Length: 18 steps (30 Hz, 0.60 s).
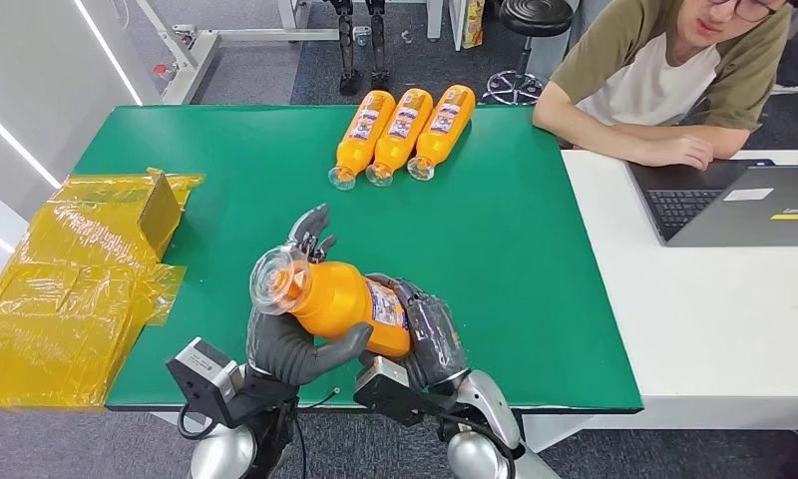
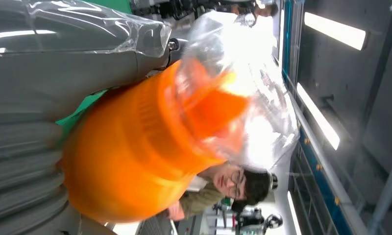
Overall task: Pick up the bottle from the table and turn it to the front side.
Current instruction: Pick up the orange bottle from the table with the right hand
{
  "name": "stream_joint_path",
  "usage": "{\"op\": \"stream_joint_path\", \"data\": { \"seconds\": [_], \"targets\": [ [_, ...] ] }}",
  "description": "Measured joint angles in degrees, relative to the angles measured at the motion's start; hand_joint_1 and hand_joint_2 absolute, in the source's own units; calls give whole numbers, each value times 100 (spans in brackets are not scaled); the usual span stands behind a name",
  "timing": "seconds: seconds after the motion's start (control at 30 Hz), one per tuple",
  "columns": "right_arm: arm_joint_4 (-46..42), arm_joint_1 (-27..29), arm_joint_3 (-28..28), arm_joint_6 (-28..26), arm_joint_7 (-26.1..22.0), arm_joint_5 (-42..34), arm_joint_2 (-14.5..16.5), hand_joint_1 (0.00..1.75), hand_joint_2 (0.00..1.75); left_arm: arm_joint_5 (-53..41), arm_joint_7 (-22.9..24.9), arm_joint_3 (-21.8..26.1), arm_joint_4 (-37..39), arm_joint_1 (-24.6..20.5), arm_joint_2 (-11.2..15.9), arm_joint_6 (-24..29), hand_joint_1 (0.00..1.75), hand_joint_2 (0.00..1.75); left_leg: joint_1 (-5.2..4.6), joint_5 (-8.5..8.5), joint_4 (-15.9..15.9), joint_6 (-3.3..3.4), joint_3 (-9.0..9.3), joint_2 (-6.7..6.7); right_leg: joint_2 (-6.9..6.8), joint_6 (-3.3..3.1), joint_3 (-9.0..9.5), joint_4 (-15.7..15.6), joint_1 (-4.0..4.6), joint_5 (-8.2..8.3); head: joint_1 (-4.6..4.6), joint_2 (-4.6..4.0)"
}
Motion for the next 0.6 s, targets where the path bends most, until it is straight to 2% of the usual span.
{"op": "stream_joint_path", "data": {
  "seconds": [0.27, 0.4, 0.6],
  "targets": [
    [10, -258, 45, 539, 49, 258, -49, 175, 175, 9, -33, 131, 16, -57, -1, 21, 0, 175, -1, 0, 1, 0, 1, 1, 0, 0, 0, 0, -1, 1, -1, 0],
    [46, -373, 54, 657, 49, 313, -49, 175, 175, 54, -50, 181, 20, -64, -3, 92, 175, 175, 0, 0, 1, 0, 1, 1, 1, 0, 0, 0, 0, 1, -1, 0],
    [121, -491, 54, 742, 50, 321, -49, 175, 175, 128, -110, 229, 20, -60, -9, 169, 175, 175, 0, 0, 1, 0, 0, 0, 1, 0, 0, 0, 0, 0, -1, 0]
  ]
}}
